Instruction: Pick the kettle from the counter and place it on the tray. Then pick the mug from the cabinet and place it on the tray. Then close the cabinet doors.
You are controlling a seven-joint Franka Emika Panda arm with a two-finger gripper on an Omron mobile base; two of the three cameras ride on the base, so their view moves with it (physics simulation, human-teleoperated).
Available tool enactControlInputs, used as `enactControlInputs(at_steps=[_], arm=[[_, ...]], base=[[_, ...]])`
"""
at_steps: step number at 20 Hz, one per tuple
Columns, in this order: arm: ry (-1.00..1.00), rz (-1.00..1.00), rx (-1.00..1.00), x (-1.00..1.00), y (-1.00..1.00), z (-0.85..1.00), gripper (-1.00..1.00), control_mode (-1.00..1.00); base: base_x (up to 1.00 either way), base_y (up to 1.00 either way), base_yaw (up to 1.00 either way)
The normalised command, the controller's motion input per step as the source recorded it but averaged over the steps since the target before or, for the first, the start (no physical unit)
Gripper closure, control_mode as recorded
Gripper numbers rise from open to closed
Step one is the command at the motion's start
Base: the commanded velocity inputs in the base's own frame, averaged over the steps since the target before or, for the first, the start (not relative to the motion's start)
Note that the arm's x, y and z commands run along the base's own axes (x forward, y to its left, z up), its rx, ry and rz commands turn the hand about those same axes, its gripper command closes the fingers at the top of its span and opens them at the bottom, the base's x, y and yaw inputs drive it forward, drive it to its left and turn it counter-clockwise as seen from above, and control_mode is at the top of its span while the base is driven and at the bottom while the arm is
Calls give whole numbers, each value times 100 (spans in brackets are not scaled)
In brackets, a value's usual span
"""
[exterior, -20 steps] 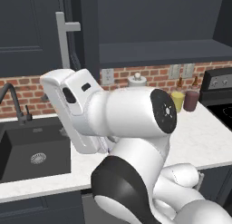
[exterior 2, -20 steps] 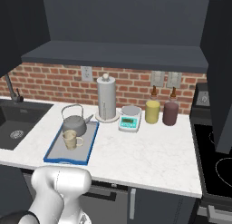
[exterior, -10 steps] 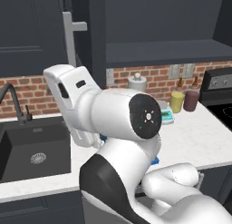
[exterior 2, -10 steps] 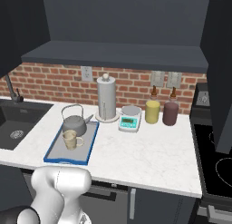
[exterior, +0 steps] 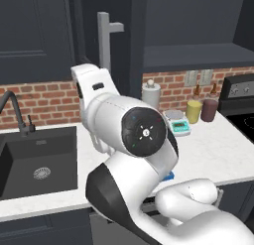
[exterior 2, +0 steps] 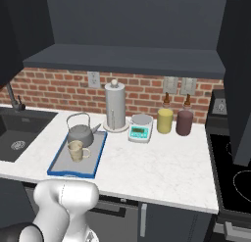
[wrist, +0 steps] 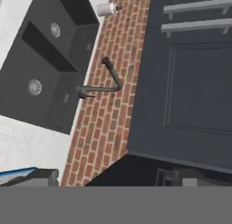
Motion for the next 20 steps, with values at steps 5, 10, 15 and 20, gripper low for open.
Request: enactControlInputs(at_steps=[5,10,15,20], arm=[[1,-11,0,68,-70,-12,-100,-100],[3,-8,0,67,-75,-14,-100,-100],[1,-11,0,63,-76,-13,-100,-100],[0,-13,0,62,-75,-12,-100,-100]], base=[[0,0,0],[0,0,0],[0,0,0],[0,0,0]])
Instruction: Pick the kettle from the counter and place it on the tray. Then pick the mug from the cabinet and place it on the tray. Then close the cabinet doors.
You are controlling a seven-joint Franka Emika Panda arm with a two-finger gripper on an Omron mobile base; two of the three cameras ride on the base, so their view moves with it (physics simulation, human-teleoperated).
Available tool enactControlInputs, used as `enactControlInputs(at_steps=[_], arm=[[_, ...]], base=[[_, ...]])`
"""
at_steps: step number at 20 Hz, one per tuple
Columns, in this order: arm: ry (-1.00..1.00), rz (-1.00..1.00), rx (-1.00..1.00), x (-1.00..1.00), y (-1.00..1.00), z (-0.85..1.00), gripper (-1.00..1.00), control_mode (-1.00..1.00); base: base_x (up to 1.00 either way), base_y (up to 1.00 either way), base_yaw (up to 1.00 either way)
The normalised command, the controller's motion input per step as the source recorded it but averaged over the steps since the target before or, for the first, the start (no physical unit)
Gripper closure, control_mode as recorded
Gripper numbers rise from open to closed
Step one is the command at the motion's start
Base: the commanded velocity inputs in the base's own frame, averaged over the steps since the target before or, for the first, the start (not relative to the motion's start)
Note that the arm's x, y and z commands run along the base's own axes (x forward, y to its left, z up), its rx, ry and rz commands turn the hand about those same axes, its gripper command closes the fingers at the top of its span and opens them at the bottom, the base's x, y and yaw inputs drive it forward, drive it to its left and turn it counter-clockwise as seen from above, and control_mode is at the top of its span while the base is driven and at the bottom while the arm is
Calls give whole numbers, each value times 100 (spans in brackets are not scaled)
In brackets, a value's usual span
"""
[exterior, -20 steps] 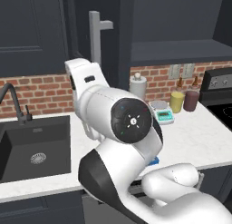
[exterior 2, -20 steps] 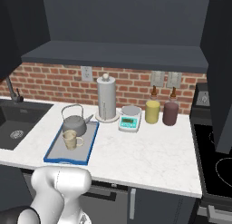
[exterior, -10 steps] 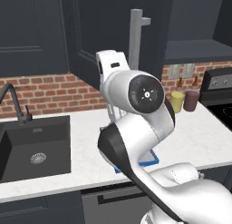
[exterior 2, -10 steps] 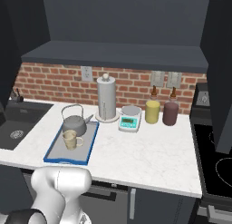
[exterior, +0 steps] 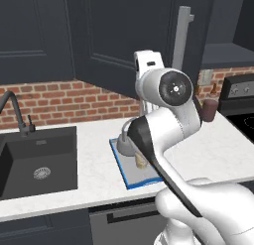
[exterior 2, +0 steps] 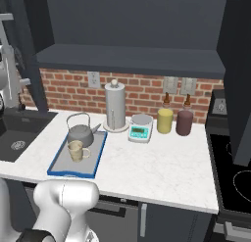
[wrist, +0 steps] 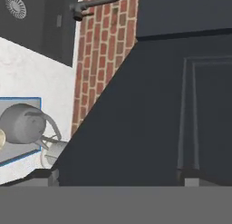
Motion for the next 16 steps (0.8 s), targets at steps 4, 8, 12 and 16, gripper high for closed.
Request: enactControlInputs(at_steps=[4,8,12,16], arm=[[0,-16,0,63,-72,-13,-100,-100],[0,-19,0,69,-61,-10,-100,-100],[0,-17,0,76,-56,-13,-100,-100],[3,-12,0,78,-57,-12,-100,-100]], base=[[0,0,0],[0,0,0],[0,0,0],[0,0,0]])
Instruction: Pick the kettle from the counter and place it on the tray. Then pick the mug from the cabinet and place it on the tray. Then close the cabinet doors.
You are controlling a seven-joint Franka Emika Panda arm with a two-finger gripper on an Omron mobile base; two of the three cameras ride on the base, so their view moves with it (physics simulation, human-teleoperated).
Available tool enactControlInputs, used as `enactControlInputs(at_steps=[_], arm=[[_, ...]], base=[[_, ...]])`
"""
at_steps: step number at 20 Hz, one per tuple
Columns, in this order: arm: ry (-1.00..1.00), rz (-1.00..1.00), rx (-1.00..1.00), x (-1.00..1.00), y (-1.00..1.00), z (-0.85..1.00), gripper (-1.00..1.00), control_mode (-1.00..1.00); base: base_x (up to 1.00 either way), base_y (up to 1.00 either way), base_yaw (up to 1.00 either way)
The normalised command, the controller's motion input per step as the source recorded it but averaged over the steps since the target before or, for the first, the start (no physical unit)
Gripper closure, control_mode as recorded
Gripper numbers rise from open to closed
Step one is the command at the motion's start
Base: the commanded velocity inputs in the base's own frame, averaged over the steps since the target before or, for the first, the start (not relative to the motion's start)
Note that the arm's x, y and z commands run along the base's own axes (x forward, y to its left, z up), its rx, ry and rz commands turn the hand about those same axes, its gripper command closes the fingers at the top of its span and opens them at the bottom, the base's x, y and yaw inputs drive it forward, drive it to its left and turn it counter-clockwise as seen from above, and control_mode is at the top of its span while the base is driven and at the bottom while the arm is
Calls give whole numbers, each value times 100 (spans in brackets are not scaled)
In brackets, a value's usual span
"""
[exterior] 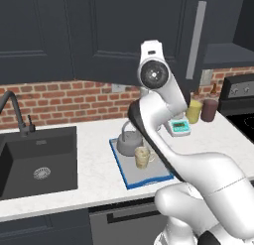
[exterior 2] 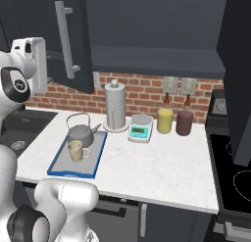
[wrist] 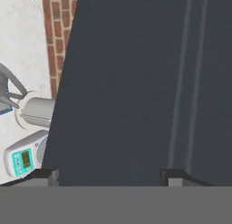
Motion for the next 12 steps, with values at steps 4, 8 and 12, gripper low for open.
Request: enactControlInputs(at_steps=[4,8,12], arm=[[14,-4,5,74,-61,-12,-100,-100],[16,2,18,62,-53,-18,-100,-100],[4,13,25,32,-41,-10,-100,-100]], base=[[0,0,0],[0,0,0],[0,0,0]])
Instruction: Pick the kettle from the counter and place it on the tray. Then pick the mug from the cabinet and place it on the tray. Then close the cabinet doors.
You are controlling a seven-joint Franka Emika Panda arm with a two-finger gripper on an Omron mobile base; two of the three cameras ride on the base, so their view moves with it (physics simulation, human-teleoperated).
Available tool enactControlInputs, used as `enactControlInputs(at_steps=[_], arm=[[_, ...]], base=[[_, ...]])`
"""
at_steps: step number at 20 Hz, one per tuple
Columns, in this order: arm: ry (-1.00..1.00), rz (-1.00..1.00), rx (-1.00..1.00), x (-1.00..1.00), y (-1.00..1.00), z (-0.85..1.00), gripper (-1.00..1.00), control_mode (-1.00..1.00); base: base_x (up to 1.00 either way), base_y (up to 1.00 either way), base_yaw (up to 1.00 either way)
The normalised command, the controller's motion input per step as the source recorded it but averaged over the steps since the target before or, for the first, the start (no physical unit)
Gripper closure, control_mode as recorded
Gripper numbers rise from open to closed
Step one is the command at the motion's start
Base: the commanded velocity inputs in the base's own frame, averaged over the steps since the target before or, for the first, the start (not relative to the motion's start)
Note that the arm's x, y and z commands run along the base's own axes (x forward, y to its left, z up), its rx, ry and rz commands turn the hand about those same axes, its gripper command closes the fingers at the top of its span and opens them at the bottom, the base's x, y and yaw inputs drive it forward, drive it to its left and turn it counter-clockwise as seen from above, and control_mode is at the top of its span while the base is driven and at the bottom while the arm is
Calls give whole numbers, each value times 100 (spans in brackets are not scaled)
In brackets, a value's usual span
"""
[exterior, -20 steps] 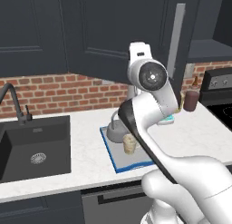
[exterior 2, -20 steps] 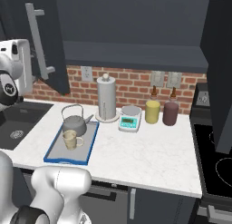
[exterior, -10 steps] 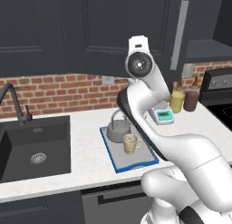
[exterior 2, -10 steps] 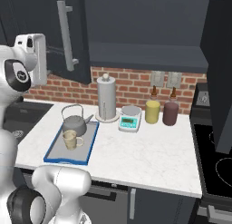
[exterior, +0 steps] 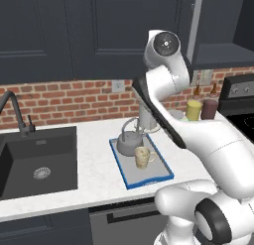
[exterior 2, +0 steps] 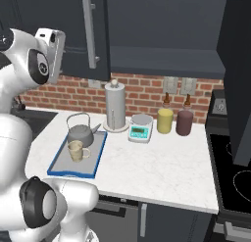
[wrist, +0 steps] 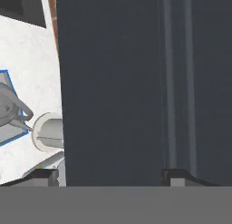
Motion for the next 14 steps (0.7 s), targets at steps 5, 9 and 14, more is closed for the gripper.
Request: enactControlInputs(at_steps=[5,9,14], arm=[[4,15,25,28,-27,-20,-100,-100],[21,8,21,75,-12,-31,-100,-100],[22,4,9,71,0,-44,-100,-100]], base=[[0,0,0],[0,0,0],[0,0,0]])
